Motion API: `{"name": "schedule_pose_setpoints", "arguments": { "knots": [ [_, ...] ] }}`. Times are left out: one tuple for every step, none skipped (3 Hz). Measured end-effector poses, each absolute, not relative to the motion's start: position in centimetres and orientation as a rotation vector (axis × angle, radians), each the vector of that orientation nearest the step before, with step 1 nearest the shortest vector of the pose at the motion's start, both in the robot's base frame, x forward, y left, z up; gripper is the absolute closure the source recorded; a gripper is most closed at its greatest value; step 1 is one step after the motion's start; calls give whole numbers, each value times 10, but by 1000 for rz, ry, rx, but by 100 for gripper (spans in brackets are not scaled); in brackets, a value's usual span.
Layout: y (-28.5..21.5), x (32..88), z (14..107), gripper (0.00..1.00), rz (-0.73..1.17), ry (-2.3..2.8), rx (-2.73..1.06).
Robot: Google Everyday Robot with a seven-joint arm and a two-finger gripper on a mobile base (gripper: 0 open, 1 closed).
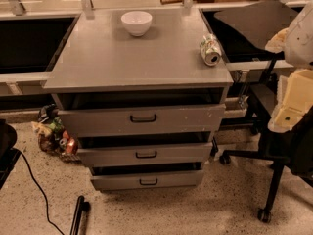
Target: Open top drawer
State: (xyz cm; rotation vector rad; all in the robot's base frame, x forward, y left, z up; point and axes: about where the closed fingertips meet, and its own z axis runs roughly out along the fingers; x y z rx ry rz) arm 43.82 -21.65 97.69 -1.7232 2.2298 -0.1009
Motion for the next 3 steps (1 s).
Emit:
{"name": "schedule_pose_setpoints", "arguments": {
  "knots": [
    [-216, 438, 977, 0, -101, 2225, -1724],
    [-205, 444, 957, 0, -60, 2154, -1783],
    [-193, 455, 920, 0, 32, 2055, -1842]
  ]
}}
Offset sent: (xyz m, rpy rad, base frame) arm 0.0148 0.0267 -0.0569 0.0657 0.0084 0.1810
